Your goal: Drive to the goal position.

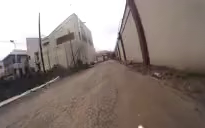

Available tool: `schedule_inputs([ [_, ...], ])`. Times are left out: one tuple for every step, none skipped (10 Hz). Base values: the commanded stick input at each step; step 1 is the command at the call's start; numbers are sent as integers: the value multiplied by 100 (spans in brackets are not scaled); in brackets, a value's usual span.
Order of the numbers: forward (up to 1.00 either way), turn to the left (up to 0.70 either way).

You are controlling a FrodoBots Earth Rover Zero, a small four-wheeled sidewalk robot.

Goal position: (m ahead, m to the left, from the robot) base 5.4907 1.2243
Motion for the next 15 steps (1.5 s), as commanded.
schedule_inputs([
  [30,0],
  [30,0],
  [30,0],
  [30,-13],
  [30,-29],
  [30,-26],
  [30,0],
  [30,0],
  [30,0],
  [30,0],
  [30,0],
  [30,0],
  [30,0],
  [30,0],
  [30,0],
])
